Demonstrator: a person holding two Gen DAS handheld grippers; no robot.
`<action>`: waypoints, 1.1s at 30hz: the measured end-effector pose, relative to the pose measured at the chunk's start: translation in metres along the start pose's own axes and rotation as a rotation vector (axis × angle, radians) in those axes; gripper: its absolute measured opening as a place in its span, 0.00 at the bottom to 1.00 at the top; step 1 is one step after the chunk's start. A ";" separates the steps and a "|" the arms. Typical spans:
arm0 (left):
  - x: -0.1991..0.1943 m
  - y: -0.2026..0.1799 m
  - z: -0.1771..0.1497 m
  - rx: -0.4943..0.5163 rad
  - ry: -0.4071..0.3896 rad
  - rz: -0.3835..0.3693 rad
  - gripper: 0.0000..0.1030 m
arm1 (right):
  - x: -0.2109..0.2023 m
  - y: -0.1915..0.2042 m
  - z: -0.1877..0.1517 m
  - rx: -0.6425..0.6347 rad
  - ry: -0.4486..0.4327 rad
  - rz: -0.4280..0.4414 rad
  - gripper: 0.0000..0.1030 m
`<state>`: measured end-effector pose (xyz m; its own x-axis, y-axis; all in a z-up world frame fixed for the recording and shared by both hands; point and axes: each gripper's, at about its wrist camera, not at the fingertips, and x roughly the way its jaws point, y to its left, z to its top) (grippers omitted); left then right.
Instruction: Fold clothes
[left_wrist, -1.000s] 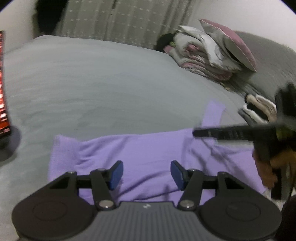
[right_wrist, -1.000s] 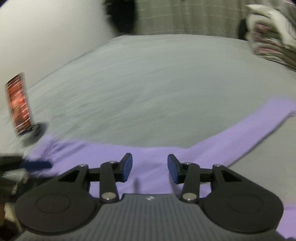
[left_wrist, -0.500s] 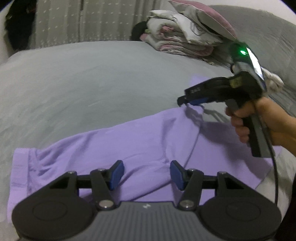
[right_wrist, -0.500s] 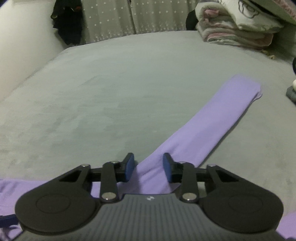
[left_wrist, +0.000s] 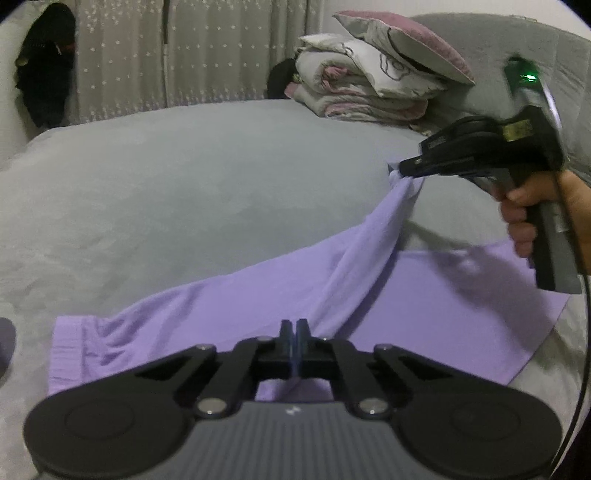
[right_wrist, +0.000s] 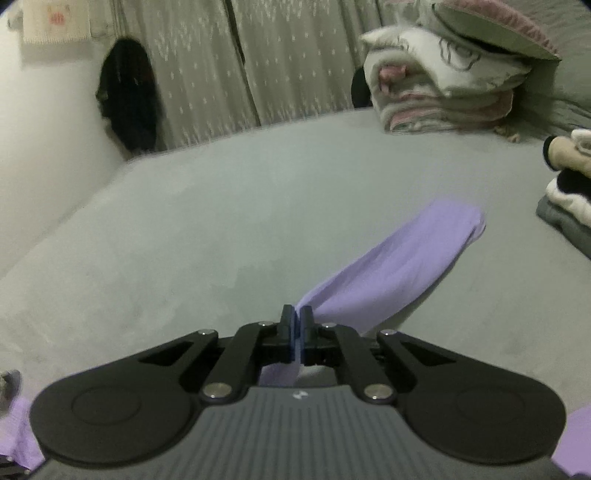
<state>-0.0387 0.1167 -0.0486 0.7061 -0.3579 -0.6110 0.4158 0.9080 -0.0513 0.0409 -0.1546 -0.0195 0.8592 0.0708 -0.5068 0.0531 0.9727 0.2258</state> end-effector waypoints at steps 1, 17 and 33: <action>-0.003 0.001 0.000 -0.007 -0.007 0.001 0.00 | -0.006 -0.001 0.002 0.004 -0.016 0.005 0.01; -0.029 0.021 -0.002 -0.091 -0.025 0.066 0.02 | -0.071 -0.012 0.008 -0.056 -0.111 0.071 0.01; -0.057 0.082 -0.024 -0.336 0.021 0.243 0.31 | -0.021 -0.043 -0.055 -0.228 0.160 -0.091 0.13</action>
<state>-0.0584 0.2169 -0.0373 0.7470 -0.1231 -0.6533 0.0261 0.9874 -0.1563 -0.0073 -0.1861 -0.0640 0.7642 -0.0025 -0.6450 -0.0053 0.9999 -0.0103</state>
